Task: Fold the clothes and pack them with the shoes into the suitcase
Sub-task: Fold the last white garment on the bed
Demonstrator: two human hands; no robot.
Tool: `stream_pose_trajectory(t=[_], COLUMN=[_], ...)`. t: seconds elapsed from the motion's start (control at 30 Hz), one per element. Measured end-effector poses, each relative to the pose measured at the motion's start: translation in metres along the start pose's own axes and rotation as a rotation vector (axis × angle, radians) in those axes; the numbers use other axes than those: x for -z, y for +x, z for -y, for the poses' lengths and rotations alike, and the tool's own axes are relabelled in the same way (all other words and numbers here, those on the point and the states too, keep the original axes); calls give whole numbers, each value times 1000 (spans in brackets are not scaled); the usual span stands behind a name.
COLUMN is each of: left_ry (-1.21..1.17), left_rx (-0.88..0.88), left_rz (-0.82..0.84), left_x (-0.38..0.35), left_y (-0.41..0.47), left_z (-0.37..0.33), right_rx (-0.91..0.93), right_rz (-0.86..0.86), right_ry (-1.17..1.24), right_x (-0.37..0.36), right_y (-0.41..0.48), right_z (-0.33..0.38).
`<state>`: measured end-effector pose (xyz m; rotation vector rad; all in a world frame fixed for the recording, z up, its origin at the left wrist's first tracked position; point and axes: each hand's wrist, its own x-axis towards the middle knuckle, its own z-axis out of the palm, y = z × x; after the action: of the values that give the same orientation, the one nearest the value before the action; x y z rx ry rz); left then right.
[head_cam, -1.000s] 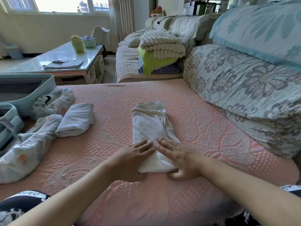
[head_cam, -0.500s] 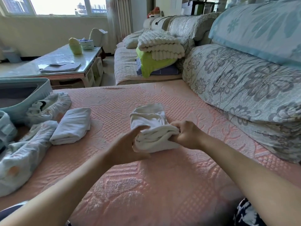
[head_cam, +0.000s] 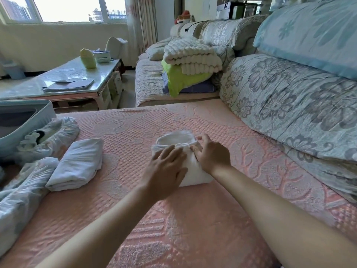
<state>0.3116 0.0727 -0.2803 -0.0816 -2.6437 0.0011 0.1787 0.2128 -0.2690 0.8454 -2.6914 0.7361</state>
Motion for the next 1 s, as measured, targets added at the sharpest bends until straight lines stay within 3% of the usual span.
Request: stream_pose_trajectory(t=[0.1, 0.2, 0.27, 0.37, 0.43, 0.53, 0.6, 0.67, 0.7, 0.8, 1.0], left_ry=[-29, -142, -287, -466, -496, -466, -357, -193, -125, -91, -256], left_rx=[150, 144, 172, 281, 325, 408, 456, 314, 203, 60, 253], left_rz=[203, 231, 252, 303, 350, 376, 282, 107, 100, 263, 449], left_x=[-12, -14, -16, -20, -20, -17, -11, -4, -2, -7, -2], left_y=[-3, 5, 10, 9, 6, 5, 5, 0, -3, -13, -11], left_z=[9, 16, 23, 34, 40, 38, 33, 25, 21, 20, 42], right_rx=[120, 445, 595, 470, 377, 315, 288, 271, 266, 269, 361], right_rz=[-63, -141, -13, 401, 503, 524, 545, 555, 552, 539, 615], right_ry=[-92, -90, -64, -141, -163, -134, -129, -123, -118, -112, -117], right_x=[-9, -14, -14, -14, -16, -15, -13, -13, -13, -10, 4], right_y=[4, 4, -2, -9, -9, -8, -8, -8, -8, -11, -12], right_z=[-2, -4, -3, -4, -9, -12, -10, -9, -9, -7, -22])
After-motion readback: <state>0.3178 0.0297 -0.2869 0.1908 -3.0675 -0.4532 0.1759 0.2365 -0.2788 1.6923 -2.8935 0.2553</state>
